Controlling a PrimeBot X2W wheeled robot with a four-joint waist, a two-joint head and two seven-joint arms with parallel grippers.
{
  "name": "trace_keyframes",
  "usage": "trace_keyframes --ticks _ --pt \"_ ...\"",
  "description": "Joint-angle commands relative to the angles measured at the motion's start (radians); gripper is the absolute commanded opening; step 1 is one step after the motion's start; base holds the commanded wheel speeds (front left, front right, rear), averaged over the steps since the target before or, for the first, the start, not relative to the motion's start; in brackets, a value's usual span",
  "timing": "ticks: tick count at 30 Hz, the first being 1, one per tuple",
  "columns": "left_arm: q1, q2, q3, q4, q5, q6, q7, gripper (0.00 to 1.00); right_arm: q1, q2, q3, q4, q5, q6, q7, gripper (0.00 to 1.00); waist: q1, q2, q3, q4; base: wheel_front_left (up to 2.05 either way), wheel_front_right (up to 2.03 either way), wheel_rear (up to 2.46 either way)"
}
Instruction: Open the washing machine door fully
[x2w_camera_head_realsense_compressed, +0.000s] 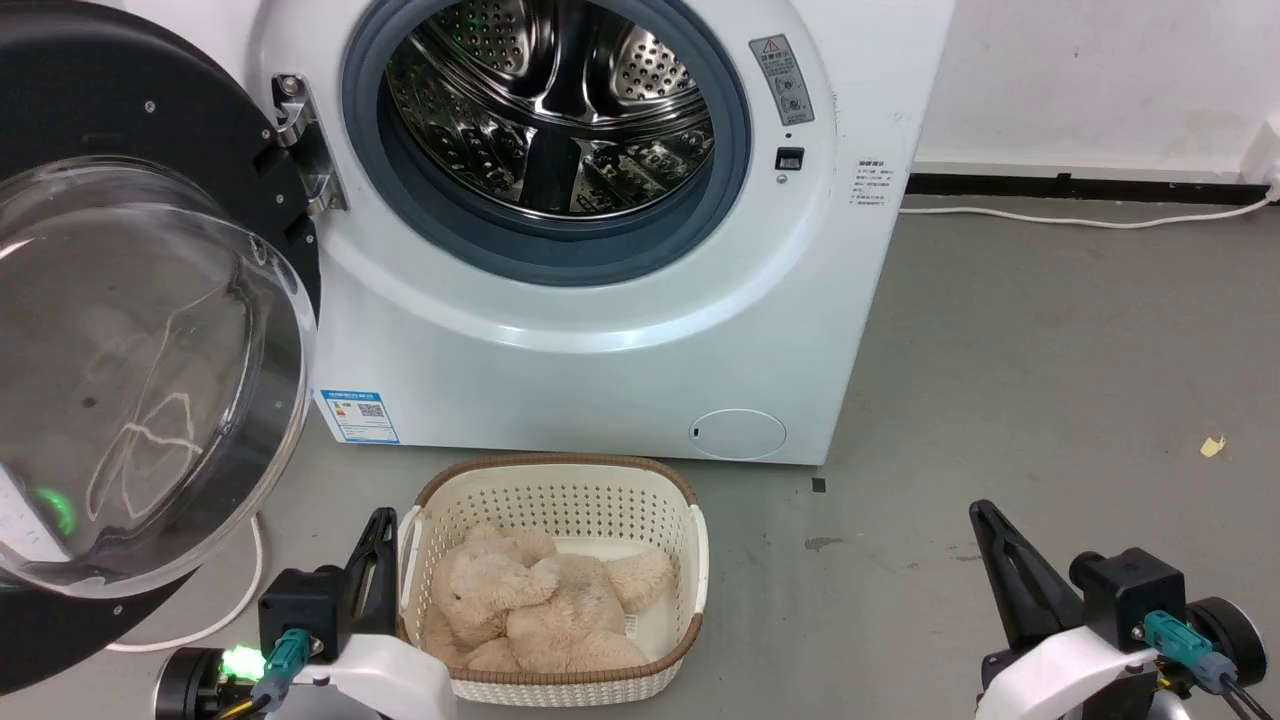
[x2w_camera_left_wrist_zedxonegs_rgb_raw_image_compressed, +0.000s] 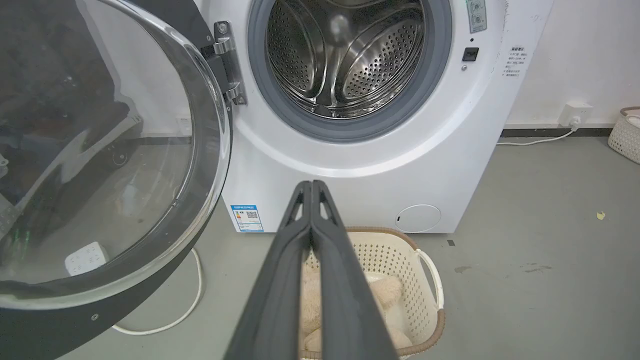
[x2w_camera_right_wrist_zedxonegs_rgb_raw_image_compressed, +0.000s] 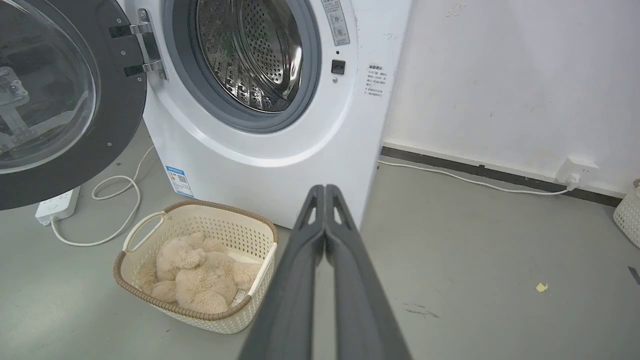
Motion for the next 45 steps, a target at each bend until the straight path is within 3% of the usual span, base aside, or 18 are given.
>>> trace_keyframes --ticks 1,45 --pt "-0.015 0.0 0.0 -0.004 0.003 -0.004 0.0 0.0 -0.012 0.0 0.0 0.002 -0.008 -0.001 0.0 0.0 -0.0001 -0.0001 0.0 0.0 0.0 0.0 0.0" --pt "-0.015 0.0 0.0 -0.004 0.003 -0.004 0.0 0.0 -0.012 0.0 0.0 0.002 -0.008 -0.001 0.0 0.0 -0.0001 -0.0001 0.0 0.0 0.0 0.0 0.0"
